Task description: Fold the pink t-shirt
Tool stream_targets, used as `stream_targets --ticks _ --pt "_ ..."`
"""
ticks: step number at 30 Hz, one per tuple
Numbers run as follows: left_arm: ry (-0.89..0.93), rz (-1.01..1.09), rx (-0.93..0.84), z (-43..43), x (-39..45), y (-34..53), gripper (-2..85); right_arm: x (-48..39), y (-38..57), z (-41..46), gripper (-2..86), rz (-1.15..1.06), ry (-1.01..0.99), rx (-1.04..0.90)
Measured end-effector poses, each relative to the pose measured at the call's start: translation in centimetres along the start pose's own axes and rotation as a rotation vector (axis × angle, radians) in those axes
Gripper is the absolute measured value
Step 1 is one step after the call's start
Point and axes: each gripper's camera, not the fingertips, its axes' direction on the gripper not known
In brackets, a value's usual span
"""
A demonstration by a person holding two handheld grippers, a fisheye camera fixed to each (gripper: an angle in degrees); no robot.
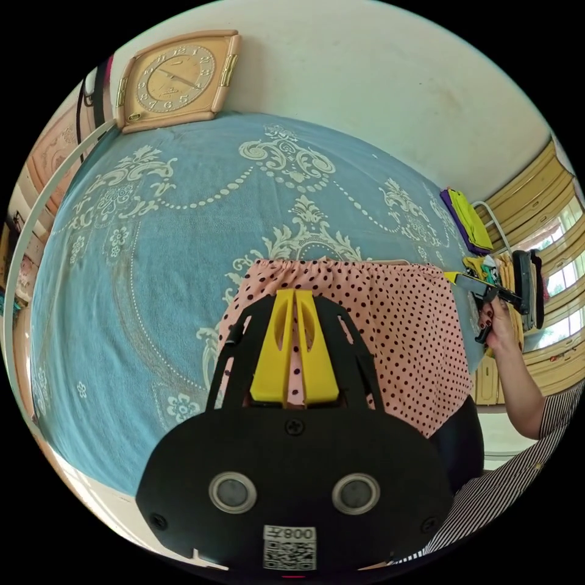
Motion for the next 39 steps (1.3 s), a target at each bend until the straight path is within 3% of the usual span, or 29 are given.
stream_targets --ticks 7,16,23,36,39 --pt "0.013 0.105 -0.008 -0.1 2.8 1.0 0.2 0.0 1.4 -1.4 0.9 0.002 -0.014 0.048" --pt "0.004 0.099 -0.056 2.0 2.1 -0.6 0.3 -0.9 -1.4 4.3 2.1 -0.036 0.189 -0.091" --pt "-0.053 0.084 -0.076 2.8 1.2 -1.1 0.3 -0.5 -2.1 4.6 0.3 -0.035 0.268 -0.067" --pt "-0.037 0.054 -0.036 2.0 0.4 -0.2 0.3 -2.6 0.8 1.9 0.3 -0.02 0.058 0.066" --pt "-0.018 0.034 -0.058 2.9 -0.2 0.0 0.2 -3.8 1.7 3.2 0.4 -0.032 0.135 0.035"
